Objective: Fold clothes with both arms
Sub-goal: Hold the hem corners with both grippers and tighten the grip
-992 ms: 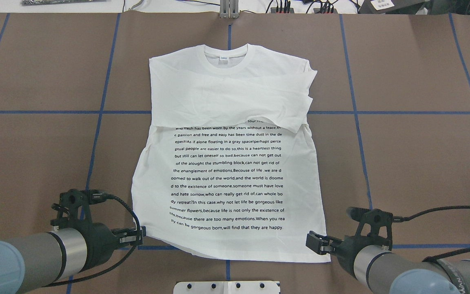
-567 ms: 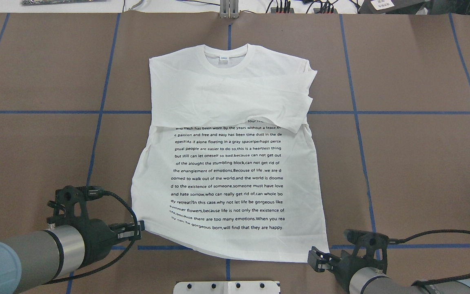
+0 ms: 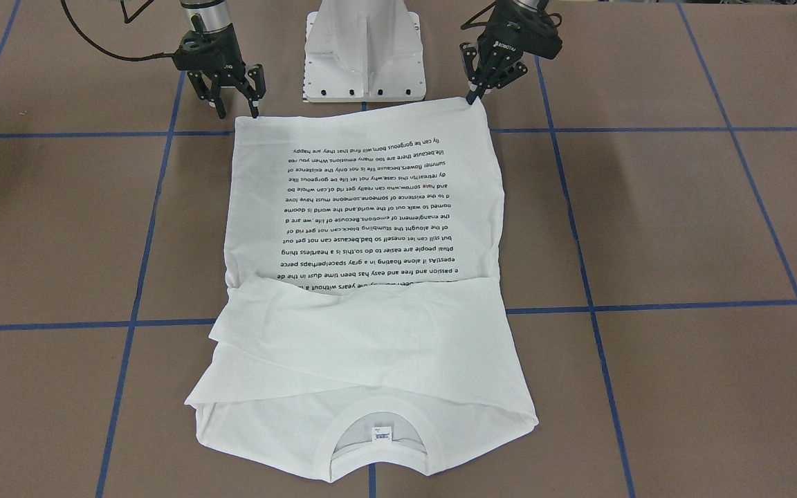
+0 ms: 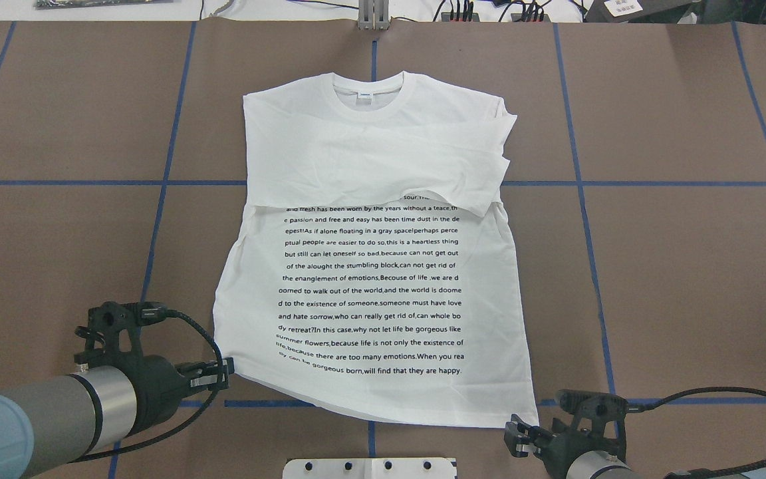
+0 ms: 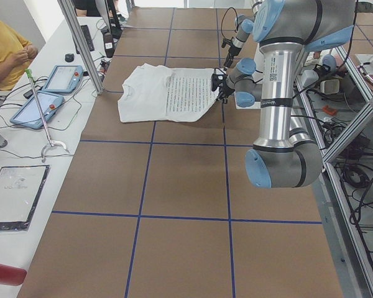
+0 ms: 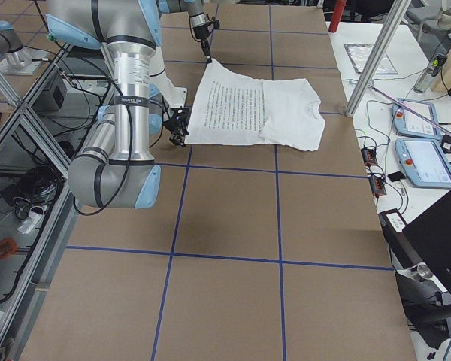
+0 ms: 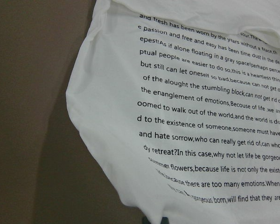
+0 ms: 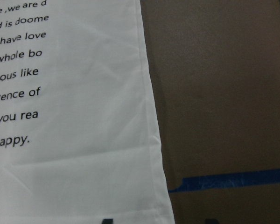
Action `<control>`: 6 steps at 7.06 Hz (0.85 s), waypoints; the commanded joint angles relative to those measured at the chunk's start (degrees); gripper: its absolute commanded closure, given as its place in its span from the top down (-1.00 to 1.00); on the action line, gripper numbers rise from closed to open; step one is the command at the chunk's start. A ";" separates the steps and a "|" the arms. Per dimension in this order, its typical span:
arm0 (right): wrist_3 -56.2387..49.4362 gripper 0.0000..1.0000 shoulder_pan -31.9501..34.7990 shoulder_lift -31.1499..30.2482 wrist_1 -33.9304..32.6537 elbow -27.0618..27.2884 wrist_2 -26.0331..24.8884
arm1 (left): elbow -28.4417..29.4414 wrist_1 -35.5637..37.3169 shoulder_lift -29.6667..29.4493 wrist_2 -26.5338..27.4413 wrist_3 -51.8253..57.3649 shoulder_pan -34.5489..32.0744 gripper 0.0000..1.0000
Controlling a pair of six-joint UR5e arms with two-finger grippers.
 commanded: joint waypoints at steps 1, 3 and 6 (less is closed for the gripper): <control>-0.19 0.16 -0.87 0.14 -0.12 -1.01 -0.11 | 0.00 0.00 0.12 0.00 -0.13 0.00 -1.00; -0.63 -0.30 -1.14 0.32 -0.21 -0.93 -0.38 | -0.09 0.00 0.47 0.00 -0.31 0.00 -1.00; -3.00 -0.38 0.00 0.32 -0.82 -0.31 -0.38 | 0.00 0.00 0.47 0.09 -0.40 0.00 -1.00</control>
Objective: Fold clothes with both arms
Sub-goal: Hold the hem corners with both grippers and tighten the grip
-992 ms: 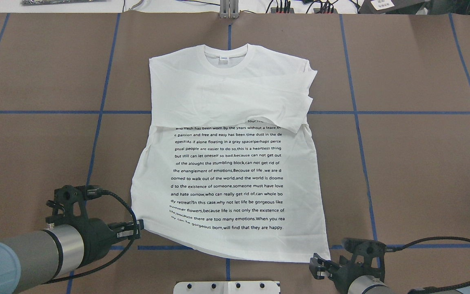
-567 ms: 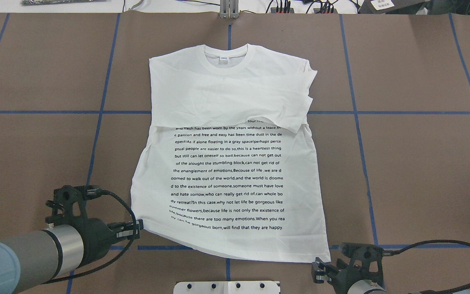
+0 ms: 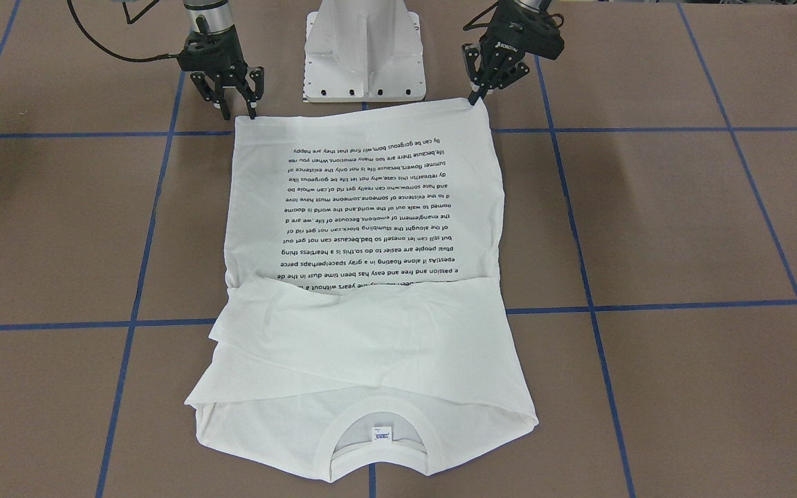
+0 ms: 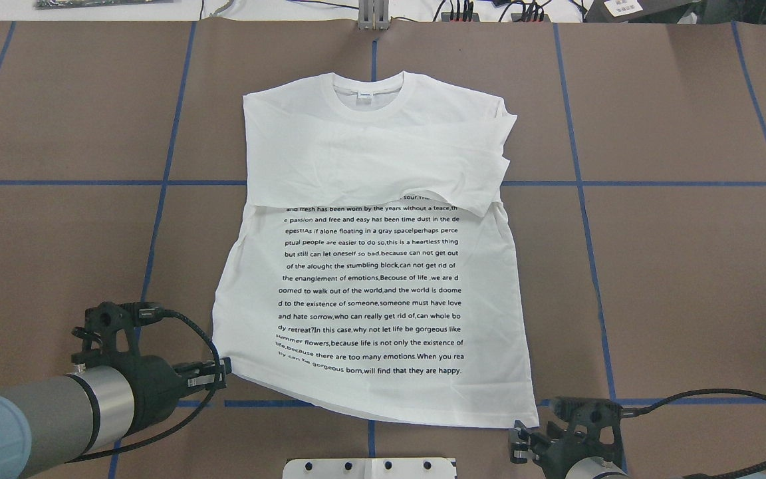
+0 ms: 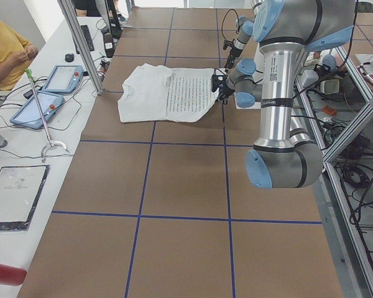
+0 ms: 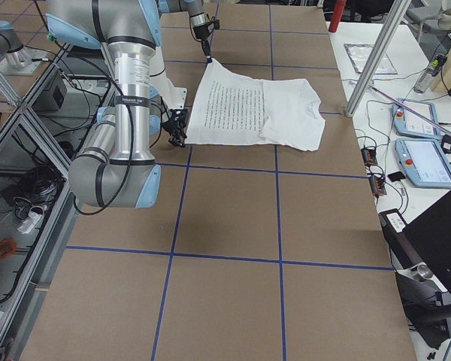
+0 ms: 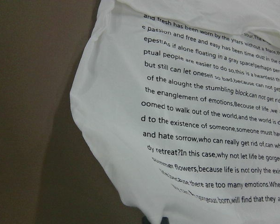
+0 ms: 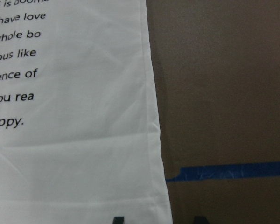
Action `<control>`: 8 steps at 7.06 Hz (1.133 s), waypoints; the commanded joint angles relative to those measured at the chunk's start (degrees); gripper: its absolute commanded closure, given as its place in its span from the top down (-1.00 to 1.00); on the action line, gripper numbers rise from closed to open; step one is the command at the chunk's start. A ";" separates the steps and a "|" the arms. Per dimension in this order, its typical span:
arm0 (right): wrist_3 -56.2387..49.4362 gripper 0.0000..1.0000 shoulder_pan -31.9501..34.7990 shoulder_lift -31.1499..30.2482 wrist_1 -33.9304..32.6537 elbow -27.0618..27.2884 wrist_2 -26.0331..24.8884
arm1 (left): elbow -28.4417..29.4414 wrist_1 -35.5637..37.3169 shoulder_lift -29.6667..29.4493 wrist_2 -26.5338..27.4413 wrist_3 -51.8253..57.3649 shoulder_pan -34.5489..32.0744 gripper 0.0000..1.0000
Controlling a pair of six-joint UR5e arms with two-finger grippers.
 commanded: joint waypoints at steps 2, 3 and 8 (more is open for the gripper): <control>-1.56 -0.05 1.69 0.00 -1.16 1.21 -0.03 | 0.16 0.00 0.01 -0.08 -0.01 0.00 -1.00; -1.56 0.06 1.52 0.00 -1.95 0.95 -0.03 | 0.16 0.00 0.01 -0.08 -0.01 0.00 -1.00; -1.56 0.06 1.26 3.33 -4.85 0.51 -0.03 | 0.08 0.00 0.01 -0.08 -0.01 0.00 -1.00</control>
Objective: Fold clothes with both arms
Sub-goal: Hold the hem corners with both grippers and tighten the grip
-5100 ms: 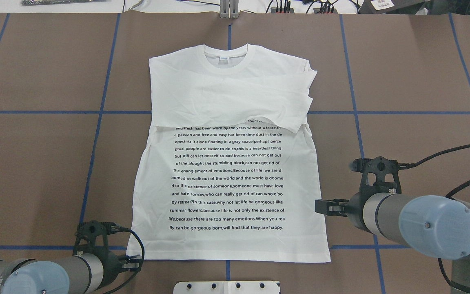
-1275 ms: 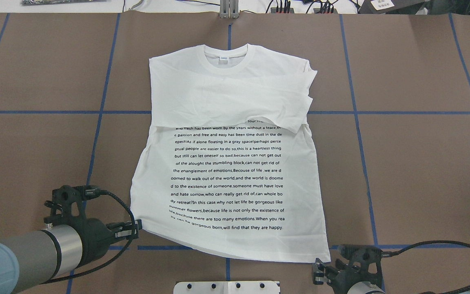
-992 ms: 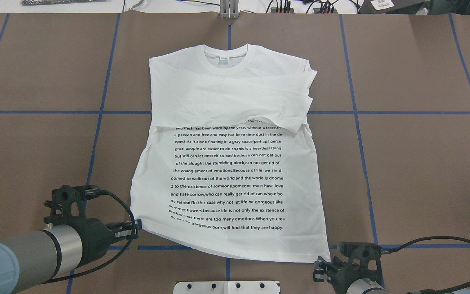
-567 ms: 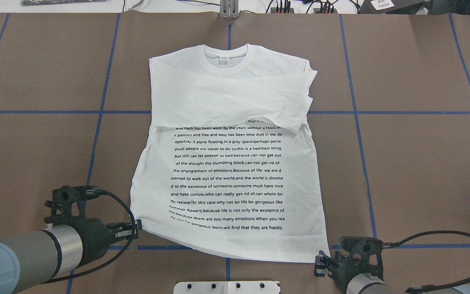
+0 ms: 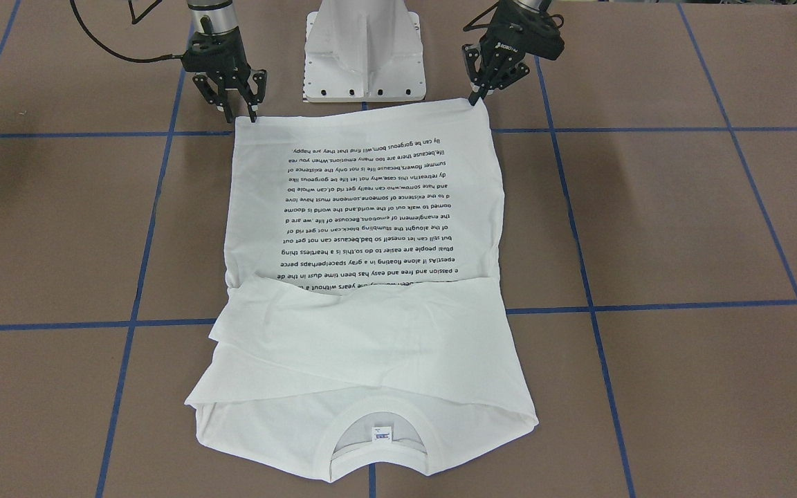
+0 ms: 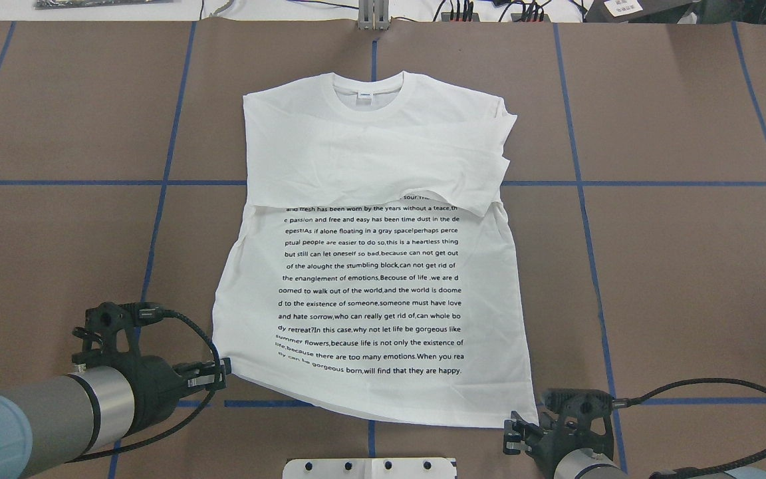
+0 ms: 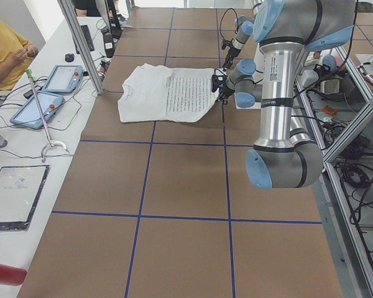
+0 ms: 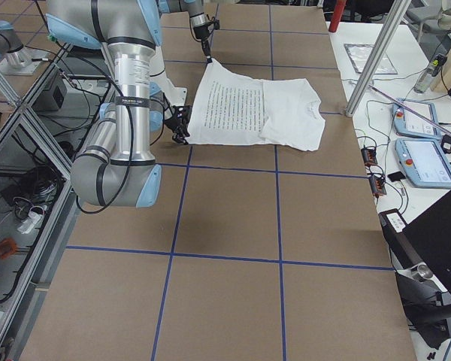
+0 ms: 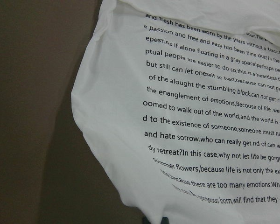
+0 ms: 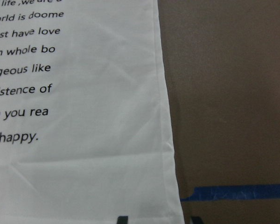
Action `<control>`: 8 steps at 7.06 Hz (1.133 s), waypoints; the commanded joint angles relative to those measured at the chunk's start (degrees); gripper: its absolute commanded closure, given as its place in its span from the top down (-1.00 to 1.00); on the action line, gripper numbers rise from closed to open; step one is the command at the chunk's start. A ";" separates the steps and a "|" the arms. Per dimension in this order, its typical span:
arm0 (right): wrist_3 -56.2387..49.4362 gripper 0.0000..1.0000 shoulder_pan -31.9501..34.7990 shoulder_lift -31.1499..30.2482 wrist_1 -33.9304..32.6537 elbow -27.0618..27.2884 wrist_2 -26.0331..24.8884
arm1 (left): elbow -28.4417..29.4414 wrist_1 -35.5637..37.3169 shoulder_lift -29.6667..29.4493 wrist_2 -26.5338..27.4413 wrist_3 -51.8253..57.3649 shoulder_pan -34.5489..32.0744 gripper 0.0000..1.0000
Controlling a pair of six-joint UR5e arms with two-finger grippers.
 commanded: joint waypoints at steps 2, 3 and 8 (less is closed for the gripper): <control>0.00 -0.20 0.16 1.05 -1.48 -0.21 0.00 | -0.01 0.00 0.00 -0.09 0.00 0.00 -1.00; 0.00 -0.75 0.34 0.96 -1.83 -0.12 0.09 | -0.01 0.00 0.00 0.00 0.00 0.00 -1.00; -0.18 -1.00 3.05 1.75 -5.52 1.97 0.79 | -0.10 0.00 -0.17 -0.26 0.00 0.00 -1.00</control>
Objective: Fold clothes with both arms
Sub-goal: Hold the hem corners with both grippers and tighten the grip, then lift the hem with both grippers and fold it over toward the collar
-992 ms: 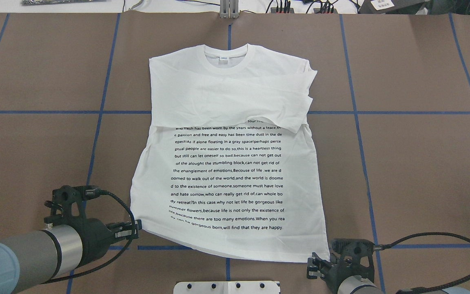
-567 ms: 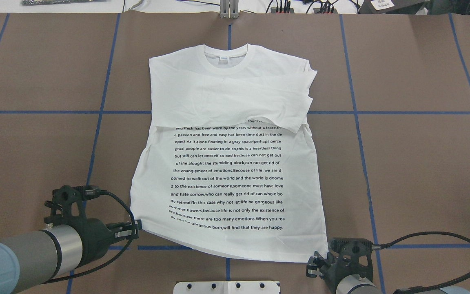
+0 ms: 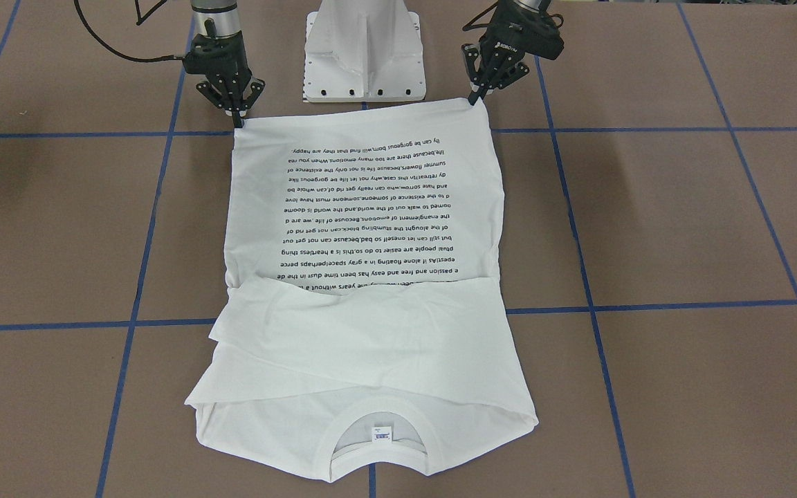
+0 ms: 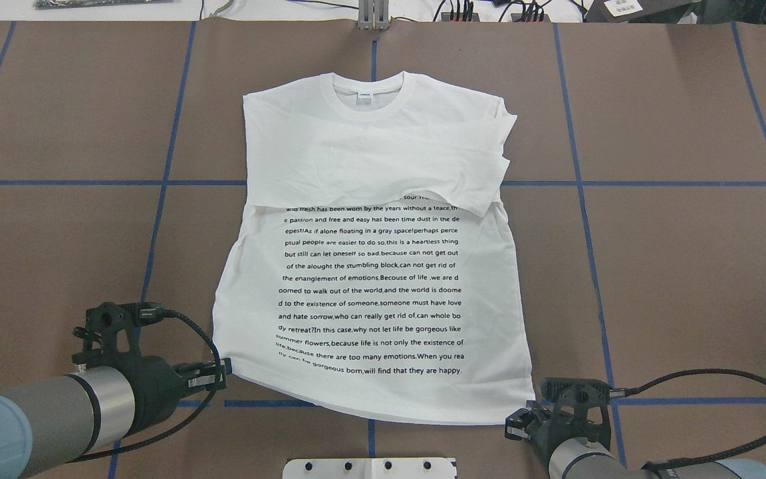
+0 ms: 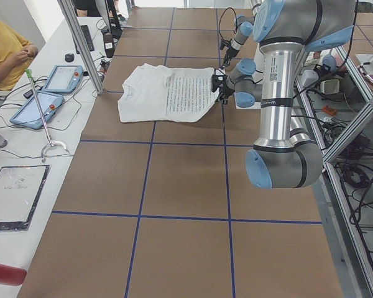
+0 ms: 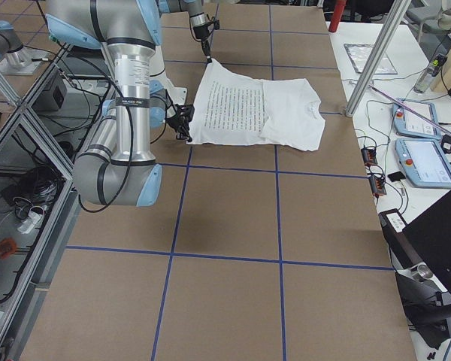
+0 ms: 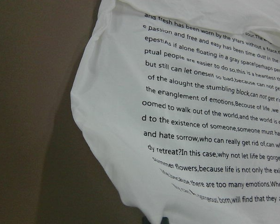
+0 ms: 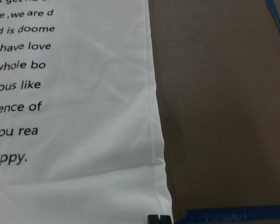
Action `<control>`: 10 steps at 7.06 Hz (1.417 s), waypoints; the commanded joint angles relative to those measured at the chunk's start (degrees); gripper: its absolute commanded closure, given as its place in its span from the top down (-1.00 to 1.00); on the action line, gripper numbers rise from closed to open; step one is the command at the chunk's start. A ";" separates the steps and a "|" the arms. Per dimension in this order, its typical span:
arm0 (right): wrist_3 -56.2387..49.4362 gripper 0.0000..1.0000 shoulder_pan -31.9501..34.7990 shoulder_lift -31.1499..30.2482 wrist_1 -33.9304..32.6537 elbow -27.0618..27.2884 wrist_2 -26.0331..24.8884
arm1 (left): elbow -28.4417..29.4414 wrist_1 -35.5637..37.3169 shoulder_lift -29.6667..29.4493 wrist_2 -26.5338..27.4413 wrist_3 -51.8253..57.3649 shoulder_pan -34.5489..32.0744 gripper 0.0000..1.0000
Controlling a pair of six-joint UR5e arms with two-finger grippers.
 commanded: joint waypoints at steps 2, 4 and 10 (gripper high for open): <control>-0.56 -1.00 6.10 4.72 -18.08 13.34 9.00 | -4.16 0.44 1.68 -0.83 0.79 -0.44 -1.00; -0.56 -1.00 5.43 14.21 -42.41 27.31 13.58 | -17.47 13.36 2.31 -8.79 0.88 -2.44 -1.00; -13.87 -1.00 21.70 28.66 -59.85 30.29 20.28 | -15.21 28.74 -11.54 -16.39 7.68 -13.85 -1.00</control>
